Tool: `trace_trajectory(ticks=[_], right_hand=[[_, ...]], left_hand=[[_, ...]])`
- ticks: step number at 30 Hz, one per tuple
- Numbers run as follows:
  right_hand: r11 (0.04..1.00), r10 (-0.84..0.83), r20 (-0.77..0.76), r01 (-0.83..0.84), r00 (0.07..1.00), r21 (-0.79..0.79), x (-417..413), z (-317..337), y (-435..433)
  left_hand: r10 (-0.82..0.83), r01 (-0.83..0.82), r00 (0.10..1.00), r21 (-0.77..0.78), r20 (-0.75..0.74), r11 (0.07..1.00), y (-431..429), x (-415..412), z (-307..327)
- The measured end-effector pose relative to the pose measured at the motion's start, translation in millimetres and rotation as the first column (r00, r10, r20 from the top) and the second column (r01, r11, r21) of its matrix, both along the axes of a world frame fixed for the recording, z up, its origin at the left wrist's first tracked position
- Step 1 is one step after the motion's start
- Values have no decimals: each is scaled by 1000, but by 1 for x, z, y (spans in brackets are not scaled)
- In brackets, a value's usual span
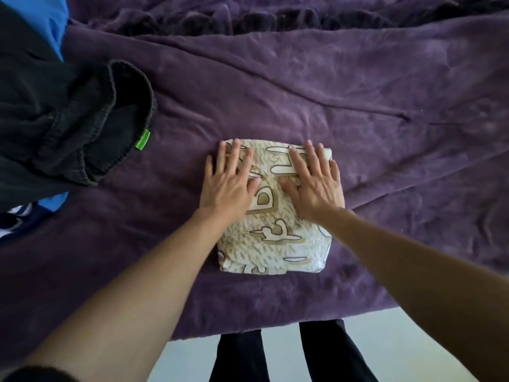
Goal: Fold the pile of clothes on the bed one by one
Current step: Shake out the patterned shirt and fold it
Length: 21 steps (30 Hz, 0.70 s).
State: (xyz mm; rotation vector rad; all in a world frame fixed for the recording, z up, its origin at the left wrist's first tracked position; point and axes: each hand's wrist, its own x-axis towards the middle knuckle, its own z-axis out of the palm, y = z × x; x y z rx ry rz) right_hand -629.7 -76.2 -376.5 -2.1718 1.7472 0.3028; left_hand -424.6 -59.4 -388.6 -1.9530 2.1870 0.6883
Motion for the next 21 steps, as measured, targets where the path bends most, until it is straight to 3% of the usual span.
trace_trajectory(ticks=[4,8,11,16,18,21], right_hand=[[984,108,62,-97,992,-152,-10,4,76],[994,110,-56,-110,992,1,-25,-10,129],[990,139,-11,-140,990,-3,-27,0,114],[965,50,150,-9,987,-263,-37,31,40],[988,-20,116,37,993,-149,-34,38,-11],[966,-49,46,36,998,258,-17,40,-67]], left_hand=[[-83,62,992,-204,-97,977,67,-11,12],[-153,154,988,-53,25,987,105,-1,-2],[-200,202,978,-33,60,979,85,1,4],[-66,38,995,-314,-80,949,12,20,28],[-67,49,992,-173,-105,984,-32,22,32],[-119,125,991,122,-54,985,-77,10,38]])
